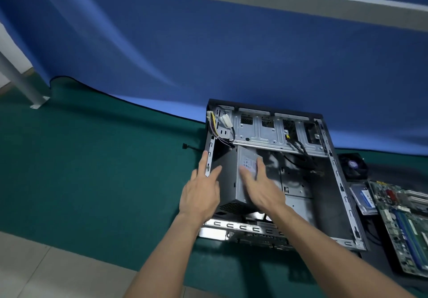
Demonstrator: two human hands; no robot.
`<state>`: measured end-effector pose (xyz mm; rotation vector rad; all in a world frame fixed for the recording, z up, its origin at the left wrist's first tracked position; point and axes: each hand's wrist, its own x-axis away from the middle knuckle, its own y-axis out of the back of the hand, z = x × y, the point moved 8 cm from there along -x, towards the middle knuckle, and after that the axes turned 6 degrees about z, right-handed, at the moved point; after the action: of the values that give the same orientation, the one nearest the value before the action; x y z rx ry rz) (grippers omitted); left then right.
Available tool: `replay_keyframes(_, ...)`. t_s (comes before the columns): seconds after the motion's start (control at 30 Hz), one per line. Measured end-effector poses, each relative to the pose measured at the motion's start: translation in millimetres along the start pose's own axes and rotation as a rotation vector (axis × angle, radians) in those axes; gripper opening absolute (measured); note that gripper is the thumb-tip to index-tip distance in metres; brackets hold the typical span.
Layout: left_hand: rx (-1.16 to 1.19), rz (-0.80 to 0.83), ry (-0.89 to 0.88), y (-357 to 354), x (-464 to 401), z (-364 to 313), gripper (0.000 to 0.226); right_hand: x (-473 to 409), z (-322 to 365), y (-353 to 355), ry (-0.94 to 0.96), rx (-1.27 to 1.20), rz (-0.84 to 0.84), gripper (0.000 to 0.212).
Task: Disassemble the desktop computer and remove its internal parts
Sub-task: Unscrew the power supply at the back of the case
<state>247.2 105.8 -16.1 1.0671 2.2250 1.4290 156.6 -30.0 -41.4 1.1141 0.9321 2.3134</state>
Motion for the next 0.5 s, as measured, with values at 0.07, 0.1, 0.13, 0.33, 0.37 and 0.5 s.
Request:
replay_keyframes(0.07, -0.004, -0.004, 0.013, 0, 0, 1, 0.044, -3, 12, -7, -0.076, -0.070, 0.105, 0.103)
replay_keyframes(0.1, -0.008, -0.003, 0.016, 0, 0, 2, 0.046, -3, 17, -9, -0.113, -0.130, 0.140, 0.110)
replay_keyframes(0.13, -0.010, -0.003, 0.021, -1, 0, 2, 0.050, -2, 21, -9, -0.151, -0.172, 0.159, 0.113)
replay_keyframes(0.33, 0.035, -0.018, 0.047, -3, -3, 6, 0.076, 5, 24, 7, -0.131, -0.113, 0.078, 0.095)
replay_keyframes(0.37, 0.065, -0.017, 0.048, -4, -3, 6, 0.077, 6, 27, 16, -0.097, -0.077, 0.066, 0.088)
replay_keyframes(0.5, 0.133, -0.030, 0.032, -1, -2, 6, 0.058, 12, 37, 43, 0.020, 0.050, 0.078, 0.081)
